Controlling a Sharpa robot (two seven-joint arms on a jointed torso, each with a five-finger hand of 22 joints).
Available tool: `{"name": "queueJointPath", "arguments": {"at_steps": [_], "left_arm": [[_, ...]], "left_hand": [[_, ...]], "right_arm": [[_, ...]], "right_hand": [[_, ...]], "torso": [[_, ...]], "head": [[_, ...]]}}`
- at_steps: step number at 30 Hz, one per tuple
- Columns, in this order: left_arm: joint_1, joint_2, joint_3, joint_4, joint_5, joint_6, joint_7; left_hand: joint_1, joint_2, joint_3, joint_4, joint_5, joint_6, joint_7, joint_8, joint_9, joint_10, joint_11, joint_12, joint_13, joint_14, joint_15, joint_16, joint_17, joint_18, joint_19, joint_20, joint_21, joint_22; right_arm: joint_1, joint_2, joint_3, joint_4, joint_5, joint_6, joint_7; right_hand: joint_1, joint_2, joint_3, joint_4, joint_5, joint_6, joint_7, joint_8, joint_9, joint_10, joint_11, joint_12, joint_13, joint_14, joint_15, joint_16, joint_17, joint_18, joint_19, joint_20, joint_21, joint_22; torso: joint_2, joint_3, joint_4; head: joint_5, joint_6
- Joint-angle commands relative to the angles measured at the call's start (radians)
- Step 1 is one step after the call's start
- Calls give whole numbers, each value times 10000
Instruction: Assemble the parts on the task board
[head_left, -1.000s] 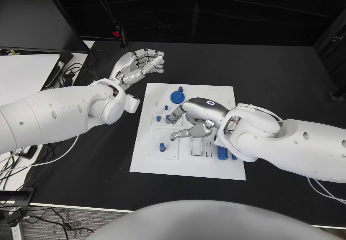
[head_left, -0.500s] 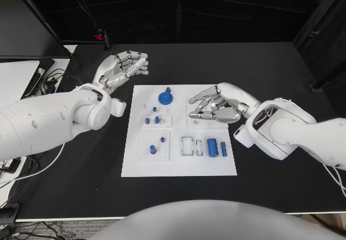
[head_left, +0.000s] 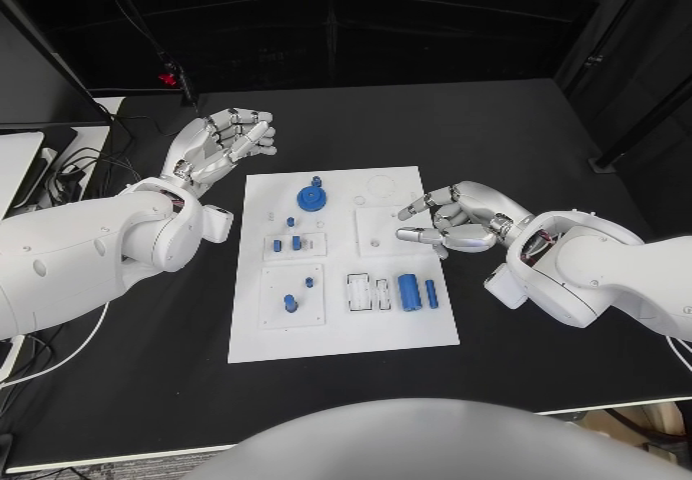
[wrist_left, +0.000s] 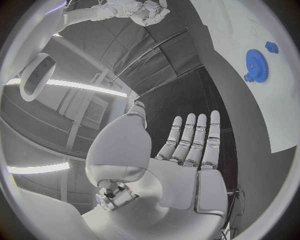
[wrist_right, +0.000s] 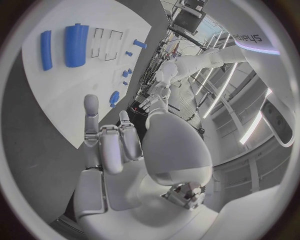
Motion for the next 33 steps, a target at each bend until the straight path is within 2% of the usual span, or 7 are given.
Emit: {"name": "queueJointPath", "arguments": {"at_steps": [1, 5, 9, 15, 19, 25, 33], "left_arm": [[-7, 32, 6, -26, 23, 60, 569], [-35, 41, 6, -48, 23, 61, 566], [-59, 42, 6, -75, 24, 56, 564], [-80, 72, 6, -102, 24, 66, 563], [-98, 88, 6, -111, 24, 82, 561], [-112, 76, 6, -113, 24, 87, 560], [-121, 55, 6, -115, 24, 93, 559]], "left_hand": [[-5, 101, -61, -3, 53, -40, 1290, 49, -15, -53, 3, 64, -17, -17, -61, 61, -9, 19, 51, 15, 50, -9], [-6, 102, -65, -2, 52, -56, 1293, 53, -18, -54, 3, 72, -17, -18, -61, 67, -17, 19, 52, 15, 50, -13], [-6, 102, -65, -2, 52, -56, 1293, 53, -18, -54, 3, 72, -17, -18, -61, 67, -17, 19, 52, 15, 50, -13], [-6, 102, -65, -2, 52, -56, 1293, 53, -18, -54, 3, 72, -17, -18, -61, 67, -17, 19, 52, 15, 50, -13], [-7, 105, -69, -2, 53, -71, 1294, 59, -21, -57, 4, 79, -18, -20, -60, 72, -26, 18, 52, 15, 50, -16], [-7, 105, -69, -2, 53, -71, 1294, 59, -21, -57, 4, 79, -18, -20, -60, 72, -26, 18, 52, 15, 50, -16], [-7, 108, -71, -2, 53, -79, 1295, 62, -23, -59, 5, 83, -18, -21, -60, 75, -31, 18, 52, 15, 50, -19]], "right_arm": [[6, -88, -56, 63, 540, 167, -315], [4, -220, -188, 62, 567, 167, -460], [3, -266, -244, 30, 482, 216, -655], [2, -294, -283, -15, 72, 542, -1469], [1, -293, -297, 26, -490, 828, -2388], [-1, -147, -305, 136, -1356, 1082, -3592], [-2, 32, -307, 237, -1841, 1641, -4739]], "right_hand": [[-83, -132, 150, 64, 35, -122, 11, 307, 7, 1369, 1, 271, 2667, 1126, -12, 203, 2686, -459, 1100, 14, 2001, 1117], [-301, -282, 380, 91, 236, -125, 272, 941, 110, 1369, 98, 271, 2667, 1126, 52, 203, 2686, -1054, 3009, 43, 5301, 1921], [-550, -399, 578, 106, 405, -420, 644, 1724, 330, 1369, 414, 271, 2667, 1126, 331, 203, 2686, -1683, 4684, 227, 8085, 2757], [-544, -270, 702, 81, 358, -363, 746, 2679, 694, 1369, 647, 271, 2667, 1126, 480, 203, 2686, -1683, 4684, 394, 8085, 2757], [-532, -275, 671, 77, 599, 35, 859, 3200, 925, 1369, 774, 271, 2667, 1126, 533, 203, 2686, -1683, 4684, 474, 8085, 2757], [-747, -354, 606, 88, 897, 529, 697, 3572, 1136, 1369, 646, 271, 2667, 1126, 437, 203, 2686, -1683, 4684, 459, 8085, 2757], [-1055, -290, 582, 96, 938, 569, 651, 3527, 1169, 1369, 589, 271, 2667, 1126, 401, 203, 2686, -1683, 4684, 419, 8085, 2757]], "torso": [[-24, -5, 13], [-29, -12, -23], [-62, -26, -52], [-81, -46, -72], [-63, -20, -57], [-54, -23, -38], [-57, -40, -43]], "head": [[-132, 0], [-224, 0], [-288, 0], [-323, 0], [-321, 0], [-304, 0], [-232, 0]]}}
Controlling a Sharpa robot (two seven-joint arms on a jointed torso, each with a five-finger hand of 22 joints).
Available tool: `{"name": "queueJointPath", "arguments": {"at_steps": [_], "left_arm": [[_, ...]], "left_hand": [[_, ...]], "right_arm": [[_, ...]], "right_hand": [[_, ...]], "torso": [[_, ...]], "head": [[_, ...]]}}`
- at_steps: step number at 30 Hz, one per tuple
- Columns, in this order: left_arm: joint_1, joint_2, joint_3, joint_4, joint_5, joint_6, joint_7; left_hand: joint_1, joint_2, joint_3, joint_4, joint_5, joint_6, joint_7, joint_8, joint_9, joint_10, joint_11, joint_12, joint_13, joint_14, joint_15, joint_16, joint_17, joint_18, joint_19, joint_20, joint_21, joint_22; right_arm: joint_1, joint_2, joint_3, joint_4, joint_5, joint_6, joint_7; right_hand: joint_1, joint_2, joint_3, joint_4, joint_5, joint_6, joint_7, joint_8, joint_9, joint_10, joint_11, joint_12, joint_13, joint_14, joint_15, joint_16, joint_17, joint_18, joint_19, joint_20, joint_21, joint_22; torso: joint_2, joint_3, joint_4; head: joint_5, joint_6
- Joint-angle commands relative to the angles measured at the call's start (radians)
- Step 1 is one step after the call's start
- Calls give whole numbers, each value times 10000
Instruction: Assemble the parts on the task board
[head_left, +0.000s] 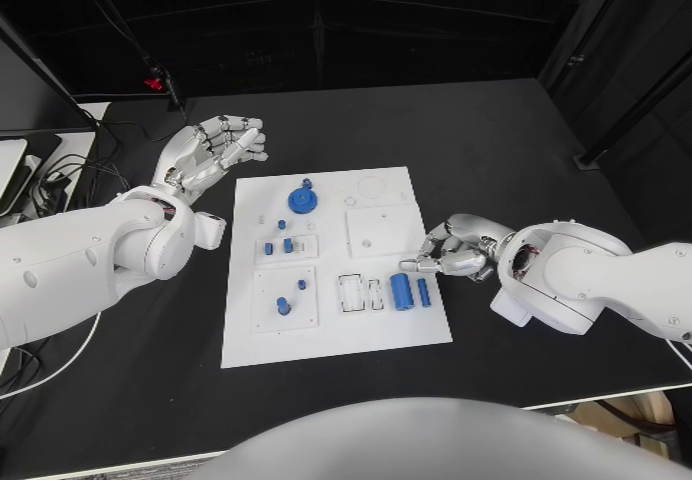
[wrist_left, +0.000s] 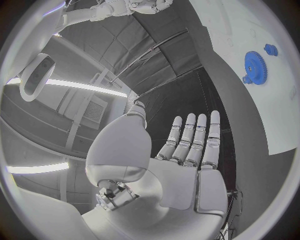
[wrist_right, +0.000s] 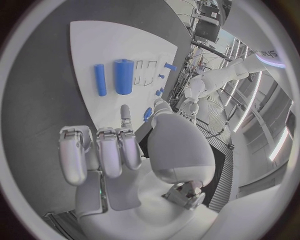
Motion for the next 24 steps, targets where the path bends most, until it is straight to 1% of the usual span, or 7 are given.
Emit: {"name": "queueJointPath", "arguments": {"at_steps": [1, 7, 11, 19, 24], "left_arm": [[8, -6, 6, -2, 23, 92, 559], [-8, -8, 6, -16, 23, 105, 561], [-17, -12, 6, -18, 23, 110, 561], [-41, -14, 6, -41, 23, 127, 558], [-49, -15, 6, -49, 23, 133, 557]], "left_hand": [[-7, 108, -71, -2, 53, -80, 1295, 63, -14, -59, 5, 43, -11, -21, -60, 38, -13, 17, 52, 15, 50, -11], [-7, 111, -73, -2, 53, -89, 1296, 67, -16, -62, 5, 48, -11, -23, -60, 41, -19, 17, 52, 15, 49, -14], [-7, 111, -73, -2, 53, -89, 1296, 67, -16, -62, 5, 48, -11, -23, -60, 41, -19, 17, 52, 15, 49, -14], [-7, 115, -75, -3, 54, -98, 1297, 71, -18, -66, 6, 52, -12, -26, -59, 44, -26, 16, 50, 16, 48, -17], [-7, 120, -76, -3, 54, -106, 1297, 75, -20, -69, 7, 56, -13, -29, -58, 47, -31, 15, 49, 16, 47, -20]], "right_arm": [[5, 43, -2, 38, -606, 622, -1104], [4, 120, -3, 55, -657, 622, -1275], [3, 137, -3, 75, -665, 597, -1294], [3, 260, -2, 92, -567, 627, -1272], [3, 348, -2, 95, -516, 656, -1269]], "right_hand": [[-142, -3, -41, -14, 68, 37, -19, -38, 18, 1069, -79, 25, 2629, 1057, -68, 24, 2628, -68, 1059, -1, 33, 2629], [-168, 31, -33, -21, 77, 53, -27, -37, 28, 1069, -86, 25, 2629, 1057, -65, 24, 2628, -68, 1059, -1, 33, 2629], [-171, 38, -31, -24, 81, 59, -30, -34, 31, 1069, -89, 25, 2629, 1057, -65, 24, 2628, -68, 1059, -1, 33, 2629], [-176, 41, -31, -26, 80, 72, -35, -30, 38, 1069, -92, 25, 2629, 1057, -64, 24, 2628, -68, 1059, -1, 33, 2629], [-184, 42, -33, -27, 73, 86, -40, -25, 44, 1069, -96, 25, 2629, 1057, -64, 24, 2628, -68, 1059, -1, 33, 2629]], "torso": [[-5, -16, 3], [-12, -17, -21], [-6, -15, -8], [-5, -18, -10], [-5, -17, 4]], "head": [[32, 0], [69, 0], [64, 0], [78, 0], [97, 0]]}}
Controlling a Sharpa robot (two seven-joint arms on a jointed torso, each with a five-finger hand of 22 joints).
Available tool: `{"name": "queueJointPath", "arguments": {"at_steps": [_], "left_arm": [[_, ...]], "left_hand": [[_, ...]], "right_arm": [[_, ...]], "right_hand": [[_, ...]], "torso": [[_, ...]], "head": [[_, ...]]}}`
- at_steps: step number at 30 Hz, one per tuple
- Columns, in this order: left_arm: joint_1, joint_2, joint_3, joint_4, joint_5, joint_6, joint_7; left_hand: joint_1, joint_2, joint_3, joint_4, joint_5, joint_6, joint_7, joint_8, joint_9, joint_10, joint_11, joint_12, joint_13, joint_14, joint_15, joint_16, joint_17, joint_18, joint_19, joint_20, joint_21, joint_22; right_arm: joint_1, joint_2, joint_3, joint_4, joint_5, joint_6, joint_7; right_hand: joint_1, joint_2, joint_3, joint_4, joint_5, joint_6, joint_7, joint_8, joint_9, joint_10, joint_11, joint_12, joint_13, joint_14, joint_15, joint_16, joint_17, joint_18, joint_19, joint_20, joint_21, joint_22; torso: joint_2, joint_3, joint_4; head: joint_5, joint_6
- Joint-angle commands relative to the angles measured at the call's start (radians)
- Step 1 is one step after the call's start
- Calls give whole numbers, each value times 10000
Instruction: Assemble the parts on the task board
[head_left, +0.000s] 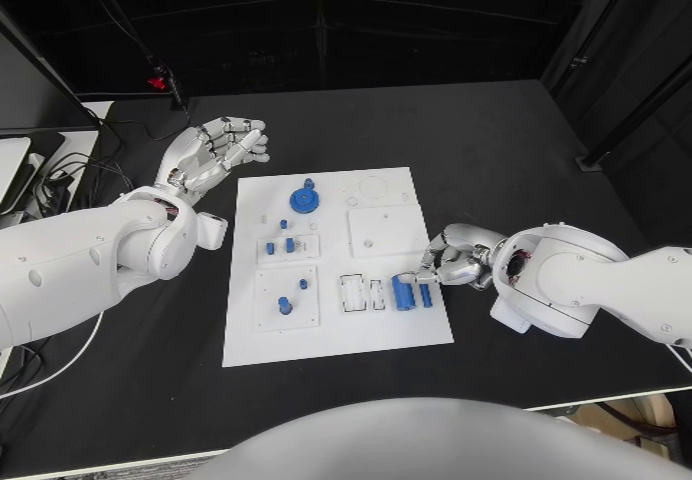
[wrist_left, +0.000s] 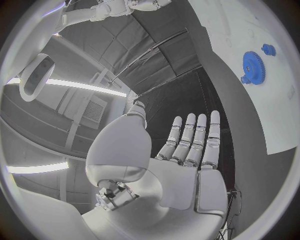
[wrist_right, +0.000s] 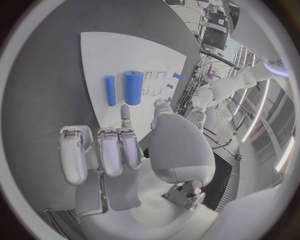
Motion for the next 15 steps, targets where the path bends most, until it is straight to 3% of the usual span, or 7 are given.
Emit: {"name": "queueJointPath", "arguments": {"at_steps": [1, 6, 15], "left_arm": [[7, -8, 6, 0, 23, 112, 556], [2, -14, 6, -10, 23, 125, 553], [-7, -30, 6, -11, 23, 139, 558]], "left_hand": [[-7, 120, -76, -3, 54, -81, 1277, 37, -11, -69, 7, 56, -14, -28, -58, 48, -11, 16, 49, 16, 47, -11], [-7, 122, -76, -3, 54, -84, 1278, 39, -11, -71, 7, 58, -14, -30, -58, 49, -14, 15, 49, 16, 47, -12], [-7, 135, -77, -3, 55, -101, 1280, 47, -14, -79, 9, 65, -15, -36, -57, 55, -26, 13, 45, 16, 44, -18]], "right_arm": [[5, 48, 0, 29, 32, 149, -59], [5, 121, 0, -1, 78, 311, -170], [5, 241, 1, -46, 102, 632, -515]], "right_hand": [[-93, 28, -33, -26, 22, 54, -5, -23, 14, 1040, -48, 25, 2629, 1057, -63, 24, 2630, -71, 1060, -1, 33, 2631], [-118, 42, -36, -23, 4, 73, -12, -21, 23, 1040, -54, 25, 2629, 1057, -65, 24, 2630, -71, 1060, -2, 33, 2631], [-187, 91, -45, -24, -88, 53, -11, -65, 25, 1040, -58, 25, 2629, 1057, -68, 24, 2630, -71, 1060, -4, 33, 2631]], "torso": [[7, -1, 9], [-7, -6, 8], [-7, -8, 6]], "head": [[24, 0], [81, 0], [62, 0]]}}
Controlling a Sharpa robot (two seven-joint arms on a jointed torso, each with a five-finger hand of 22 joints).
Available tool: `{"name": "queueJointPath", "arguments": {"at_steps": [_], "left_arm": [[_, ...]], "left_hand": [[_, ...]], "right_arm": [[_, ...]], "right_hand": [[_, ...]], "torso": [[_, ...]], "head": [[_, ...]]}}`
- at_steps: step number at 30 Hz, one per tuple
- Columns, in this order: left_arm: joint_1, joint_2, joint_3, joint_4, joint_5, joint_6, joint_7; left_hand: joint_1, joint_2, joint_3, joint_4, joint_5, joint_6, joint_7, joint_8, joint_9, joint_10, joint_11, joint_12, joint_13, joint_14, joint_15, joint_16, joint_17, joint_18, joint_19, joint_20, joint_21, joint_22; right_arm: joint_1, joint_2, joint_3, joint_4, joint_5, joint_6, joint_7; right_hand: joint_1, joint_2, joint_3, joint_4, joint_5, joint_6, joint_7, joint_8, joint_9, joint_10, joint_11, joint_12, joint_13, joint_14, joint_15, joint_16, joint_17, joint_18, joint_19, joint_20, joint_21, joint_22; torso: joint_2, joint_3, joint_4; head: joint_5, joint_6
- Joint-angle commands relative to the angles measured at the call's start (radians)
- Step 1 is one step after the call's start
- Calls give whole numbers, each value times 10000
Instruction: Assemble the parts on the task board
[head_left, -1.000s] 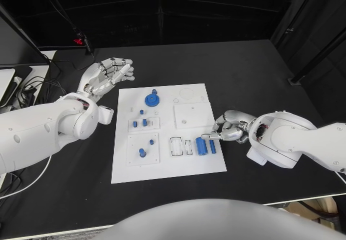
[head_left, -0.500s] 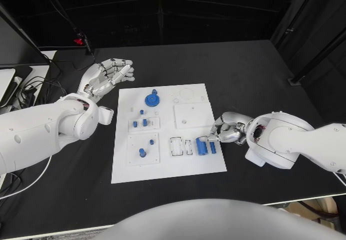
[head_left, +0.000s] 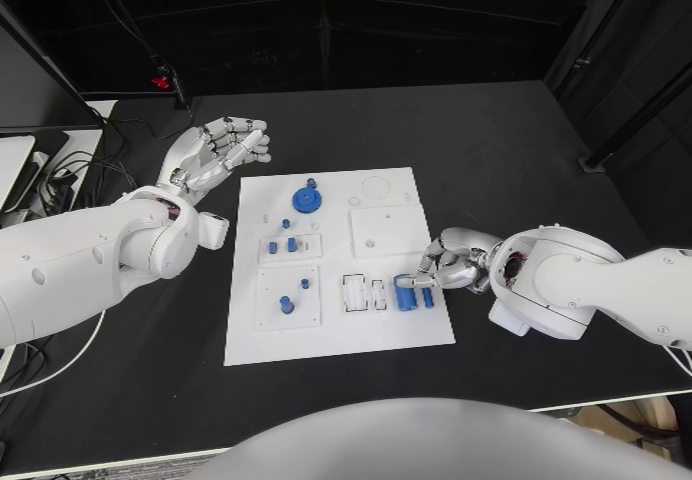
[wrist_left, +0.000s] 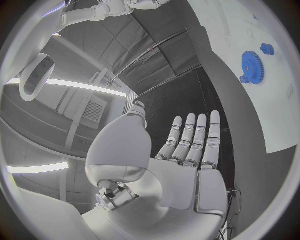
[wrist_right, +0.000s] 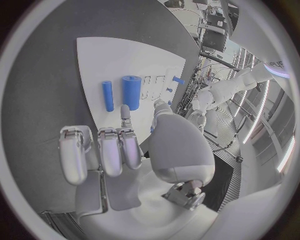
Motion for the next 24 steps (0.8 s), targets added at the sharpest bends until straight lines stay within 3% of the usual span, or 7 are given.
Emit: {"name": "queueJointPath", "arguments": {"at_steps": [1, 24], "left_arm": [[8, -10, 6, 7, 23, 122, 558], [-4, -1, 6, 16, 23, 165, 571]], "left_hand": [[-3, 131, -77, -3, 55, -54, 1300, 47, -15, -79, 9, 65, -16, -36, -56, 55, -17, 14, 45, 16, 44, -17], [-2, 143, -79, -4, 57, -69, 1302, 57, -18, -87, 10, 73, -17, -43, -55, 61, -29, 11, 40, 16, 42, -23]], "right_arm": [[6, 53, 0, -29, 49, 402, -335], [5, 531, 1, -346, 94, 1250, -1081]], "right_hand": [[-129, 25, -47, -23, -49, 52, -10, -68, 16, 1041, -58, 25, 2630, 1057, -67, 25, 2631, -71, 1060, -4, 33, 2631], [-412, 203, -107, -23, -279, -72, 41, -280, -18, 1041, -21, 25, 2630, 1057, -35, 25, 2631, -71, 1060, 16, 33, 2631]], "torso": [[-3, -7, 3], [-2, -8, 4]], "head": [[-17, 0], [49, 0]]}}
